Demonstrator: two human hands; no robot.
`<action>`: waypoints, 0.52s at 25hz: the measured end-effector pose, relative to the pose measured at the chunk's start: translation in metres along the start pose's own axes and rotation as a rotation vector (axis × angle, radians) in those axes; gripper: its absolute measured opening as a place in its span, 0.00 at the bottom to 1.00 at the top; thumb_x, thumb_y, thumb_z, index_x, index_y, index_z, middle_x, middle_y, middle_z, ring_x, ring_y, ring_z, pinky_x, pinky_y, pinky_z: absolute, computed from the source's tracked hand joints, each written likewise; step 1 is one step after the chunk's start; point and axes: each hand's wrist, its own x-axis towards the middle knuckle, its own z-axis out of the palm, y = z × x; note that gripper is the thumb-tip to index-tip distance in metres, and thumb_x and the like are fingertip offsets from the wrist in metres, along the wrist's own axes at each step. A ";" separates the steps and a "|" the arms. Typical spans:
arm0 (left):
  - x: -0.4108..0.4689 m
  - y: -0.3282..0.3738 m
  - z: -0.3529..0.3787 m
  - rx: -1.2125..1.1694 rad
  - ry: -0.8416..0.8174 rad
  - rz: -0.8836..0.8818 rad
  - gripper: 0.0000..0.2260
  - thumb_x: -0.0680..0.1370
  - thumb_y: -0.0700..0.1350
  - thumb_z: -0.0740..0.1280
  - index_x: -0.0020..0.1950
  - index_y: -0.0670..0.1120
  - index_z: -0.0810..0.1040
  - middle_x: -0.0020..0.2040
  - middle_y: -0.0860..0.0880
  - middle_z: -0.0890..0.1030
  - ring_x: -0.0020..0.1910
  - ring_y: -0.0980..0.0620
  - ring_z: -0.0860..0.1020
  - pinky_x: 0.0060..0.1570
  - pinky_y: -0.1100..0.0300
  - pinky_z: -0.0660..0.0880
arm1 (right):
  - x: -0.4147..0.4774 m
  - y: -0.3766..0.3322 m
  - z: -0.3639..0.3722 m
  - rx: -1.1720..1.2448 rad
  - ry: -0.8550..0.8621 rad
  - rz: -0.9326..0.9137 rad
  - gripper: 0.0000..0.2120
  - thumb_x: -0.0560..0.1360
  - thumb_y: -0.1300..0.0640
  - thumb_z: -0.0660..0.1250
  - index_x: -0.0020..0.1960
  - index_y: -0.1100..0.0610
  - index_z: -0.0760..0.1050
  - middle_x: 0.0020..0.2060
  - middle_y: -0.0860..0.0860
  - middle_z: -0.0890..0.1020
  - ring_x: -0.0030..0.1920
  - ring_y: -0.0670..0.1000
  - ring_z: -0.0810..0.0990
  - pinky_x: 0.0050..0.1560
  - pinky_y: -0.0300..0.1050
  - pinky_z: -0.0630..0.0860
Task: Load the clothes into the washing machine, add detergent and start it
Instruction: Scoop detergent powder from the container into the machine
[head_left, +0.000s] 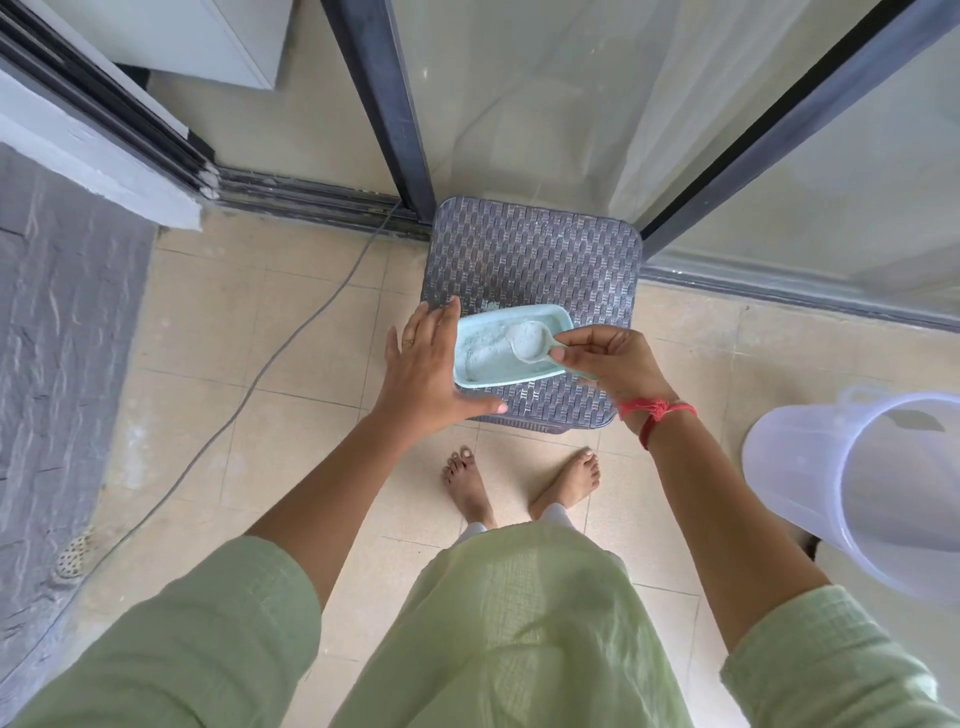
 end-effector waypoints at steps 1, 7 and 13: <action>-0.008 0.008 -0.010 -0.008 0.012 0.017 0.58 0.59 0.69 0.72 0.77 0.44 0.49 0.76 0.44 0.58 0.76 0.45 0.51 0.72 0.39 0.50 | -0.012 -0.009 -0.004 0.019 0.019 -0.003 0.06 0.70 0.67 0.72 0.44 0.58 0.80 0.28 0.43 0.82 0.28 0.38 0.76 0.30 0.31 0.71; -0.060 0.075 -0.057 -0.189 0.143 0.175 0.53 0.63 0.76 0.60 0.76 0.42 0.55 0.74 0.40 0.62 0.73 0.39 0.58 0.69 0.39 0.59 | -0.123 -0.053 -0.050 0.383 0.166 -0.041 0.05 0.72 0.62 0.70 0.42 0.53 0.80 0.30 0.43 0.80 0.33 0.41 0.75 0.35 0.33 0.69; -0.096 0.212 -0.062 -0.328 0.205 0.400 0.38 0.71 0.61 0.65 0.73 0.39 0.61 0.69 0.40 0.68 0.68 0.40 0.66 0.66 0.43 0.64 | -0.260 -0.041 -0.133 0.739 0.411 -0.136 0.05 0.74 0.62 0.68 0.42 0.53 0.78 0.29 0.43 0.76 0.30 0.40 0.72 0.31 0.32 0.67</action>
